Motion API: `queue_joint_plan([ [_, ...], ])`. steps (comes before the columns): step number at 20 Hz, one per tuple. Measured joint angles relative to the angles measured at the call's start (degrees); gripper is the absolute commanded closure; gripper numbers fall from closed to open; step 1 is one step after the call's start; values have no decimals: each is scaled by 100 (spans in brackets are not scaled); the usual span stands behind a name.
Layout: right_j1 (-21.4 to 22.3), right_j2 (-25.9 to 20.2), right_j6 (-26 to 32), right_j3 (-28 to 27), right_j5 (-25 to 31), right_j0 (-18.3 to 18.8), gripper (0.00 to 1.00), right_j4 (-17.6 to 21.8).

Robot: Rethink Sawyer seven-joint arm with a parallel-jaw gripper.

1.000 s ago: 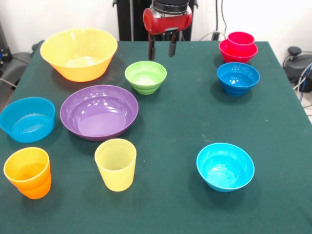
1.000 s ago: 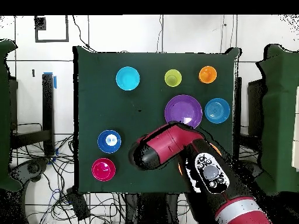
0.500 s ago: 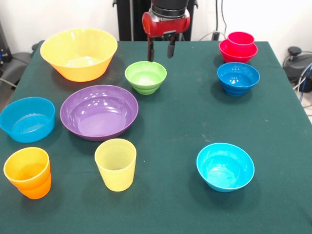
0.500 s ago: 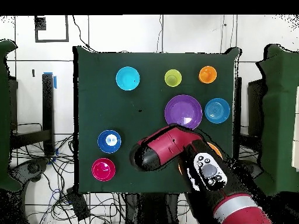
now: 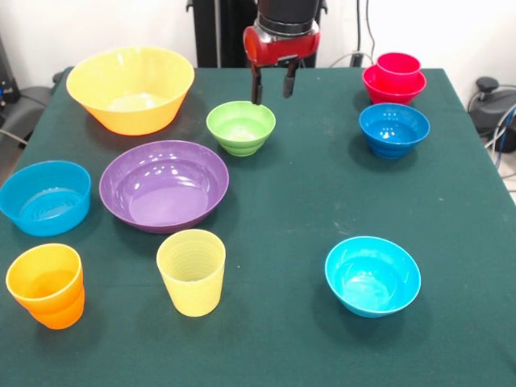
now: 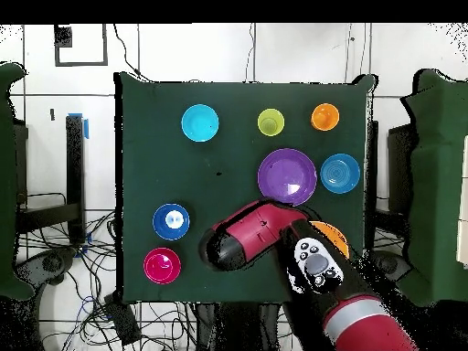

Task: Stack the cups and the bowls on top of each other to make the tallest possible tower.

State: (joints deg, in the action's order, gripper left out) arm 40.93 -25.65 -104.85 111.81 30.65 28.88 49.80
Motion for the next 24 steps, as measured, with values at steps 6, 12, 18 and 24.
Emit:
queue_joint_plan([
  [6, -72, 77, 0, -1, -122, -119, 0, -1],
  [12, -154, 97, 0, -2, -169, -132, 0, -1],
  [18, -225, 101, 0, -3, -175, -117, 0, -2],
  [24, -484, 54, 0, -9, -175, 77, 0, -14],
])
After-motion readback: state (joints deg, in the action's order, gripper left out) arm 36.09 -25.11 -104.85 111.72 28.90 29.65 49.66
